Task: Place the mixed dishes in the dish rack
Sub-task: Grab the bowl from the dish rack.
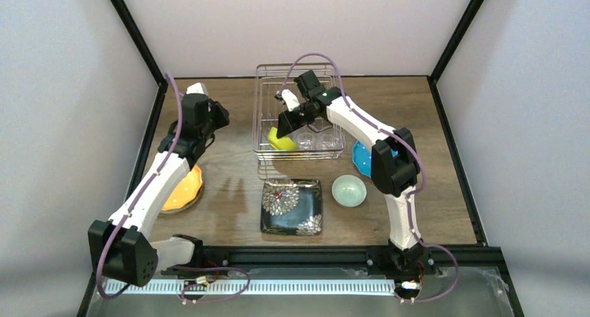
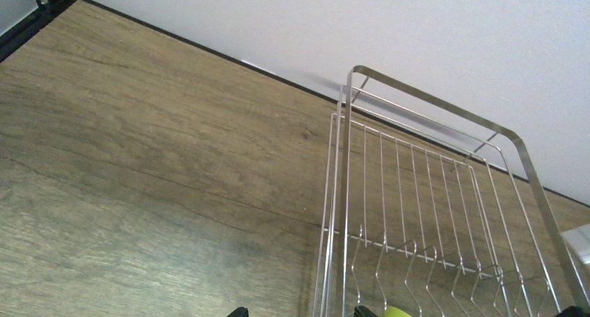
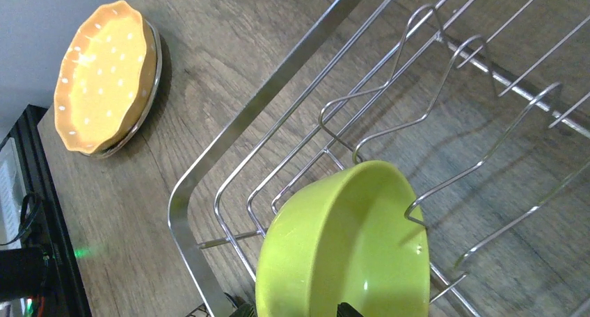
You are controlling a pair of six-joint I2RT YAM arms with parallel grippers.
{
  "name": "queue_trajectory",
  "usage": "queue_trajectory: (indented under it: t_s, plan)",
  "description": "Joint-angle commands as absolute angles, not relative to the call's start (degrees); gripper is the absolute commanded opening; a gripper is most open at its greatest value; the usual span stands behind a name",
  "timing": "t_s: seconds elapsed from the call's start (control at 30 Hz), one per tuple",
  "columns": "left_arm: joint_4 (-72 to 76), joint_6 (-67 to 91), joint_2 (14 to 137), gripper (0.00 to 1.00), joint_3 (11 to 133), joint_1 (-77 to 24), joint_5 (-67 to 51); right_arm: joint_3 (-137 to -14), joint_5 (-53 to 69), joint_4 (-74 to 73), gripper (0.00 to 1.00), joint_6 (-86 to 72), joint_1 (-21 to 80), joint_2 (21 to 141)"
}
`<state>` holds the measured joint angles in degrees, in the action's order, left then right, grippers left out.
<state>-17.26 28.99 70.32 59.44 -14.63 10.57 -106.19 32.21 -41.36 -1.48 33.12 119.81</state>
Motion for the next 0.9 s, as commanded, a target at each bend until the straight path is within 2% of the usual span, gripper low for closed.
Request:
queue_trajectory:
  t_s: [0.0,0.13,0.23,0.43,0.63,0.87]
  plan:
    - [-15.81,29.62,69.99,0.88,58.78,-14.15,9.37,-107.5,33.73,-41.47,0.7,-0.44,33.79,122.05]
    - [-15.53,29.54,70.03,0.88,58.69,-14.07,9.1,-107.95,34.53,-41.29,0.67,-0.35,33.83,123.04]
    - [-15.4,29.47,70.14,0.88,58.49,-13.85,8.99,-108.43,35.04,-41.53,0.59,-0.29,33.84,123.79]
    - [-15.37,29.36,70.06,0.88,58.19,-13.35,8.88,-108.89,36.16,-41.68,0.27,-0.26,33.79,124.6]
    - [-15.07,29.69,69.95,0.88,57.83,-13.18,8.96,-109.32,36.64,-41.97,0.01,-0.26,33.84,124.89]
    - [-15.01,30.06,70.16,0.88,57.92,-13.11,8.97,-109.44,37.76,-42.1,0.01,-0.34,33.83,124.72]
